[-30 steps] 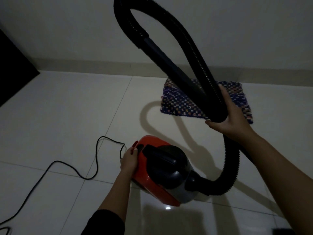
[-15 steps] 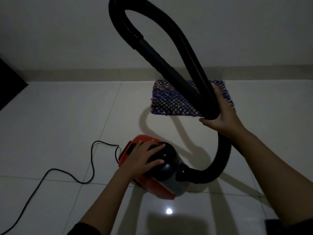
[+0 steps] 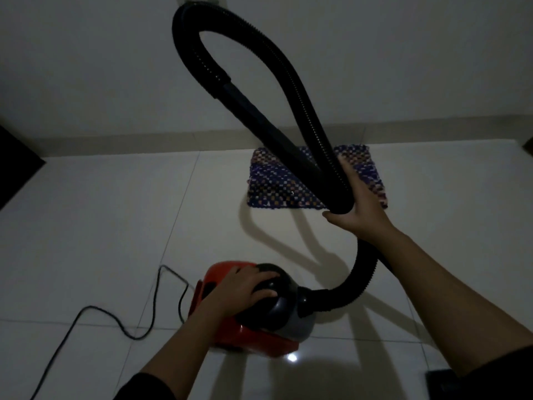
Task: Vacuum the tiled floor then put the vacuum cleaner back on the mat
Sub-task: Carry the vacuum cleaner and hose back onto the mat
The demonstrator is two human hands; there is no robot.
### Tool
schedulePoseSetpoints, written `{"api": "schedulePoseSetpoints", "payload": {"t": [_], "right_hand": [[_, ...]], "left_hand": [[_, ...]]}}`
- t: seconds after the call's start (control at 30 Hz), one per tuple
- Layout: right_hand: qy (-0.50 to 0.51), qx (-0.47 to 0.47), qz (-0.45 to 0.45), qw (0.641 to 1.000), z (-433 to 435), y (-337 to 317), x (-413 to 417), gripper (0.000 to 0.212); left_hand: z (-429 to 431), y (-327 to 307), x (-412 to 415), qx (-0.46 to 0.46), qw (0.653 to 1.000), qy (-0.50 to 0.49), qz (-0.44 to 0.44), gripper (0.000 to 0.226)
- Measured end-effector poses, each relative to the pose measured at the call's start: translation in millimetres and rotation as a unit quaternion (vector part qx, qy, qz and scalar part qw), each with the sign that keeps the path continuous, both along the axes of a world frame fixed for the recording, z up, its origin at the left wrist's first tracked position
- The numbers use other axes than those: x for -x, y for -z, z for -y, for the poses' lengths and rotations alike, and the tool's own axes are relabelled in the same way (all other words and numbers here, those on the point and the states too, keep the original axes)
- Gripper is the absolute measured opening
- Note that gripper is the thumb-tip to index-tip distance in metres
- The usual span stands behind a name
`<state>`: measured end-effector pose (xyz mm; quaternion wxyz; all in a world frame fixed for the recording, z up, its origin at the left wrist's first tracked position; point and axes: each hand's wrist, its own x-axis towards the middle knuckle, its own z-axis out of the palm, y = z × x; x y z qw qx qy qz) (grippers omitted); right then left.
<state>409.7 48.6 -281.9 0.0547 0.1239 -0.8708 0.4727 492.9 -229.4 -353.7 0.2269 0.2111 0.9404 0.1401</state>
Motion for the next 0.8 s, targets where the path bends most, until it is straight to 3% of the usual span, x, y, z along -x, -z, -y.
{"api": "schedulePoseSetpoints", "payload": {"t": [0.27,0.53,0.7,0.8], "right_hand": [[0.080,0.059,-0.042,0.994,-36,-129,36,0.105],[0.146,0.110,-0.180,0.967,-33,-261,131,0.104],[0.164,0.122,-0.218,0.954,-13,-299,197,0.105],[0.160,0.109,-0.229,0.954,-18,-300,235,0.109]], "left_hand": [[-45,-98,50,-0.095,0.986,-0.125,0.056,0.048],[-58,-194,177,-0.198,0.967,-0.157,-0.025,0.043],[-39,-229,263,-0.223,0.956,-0.172,-0.081,0.053],[-28,-239,319,-0.195,0.959,-0.180,-0.101,0.056]]}}
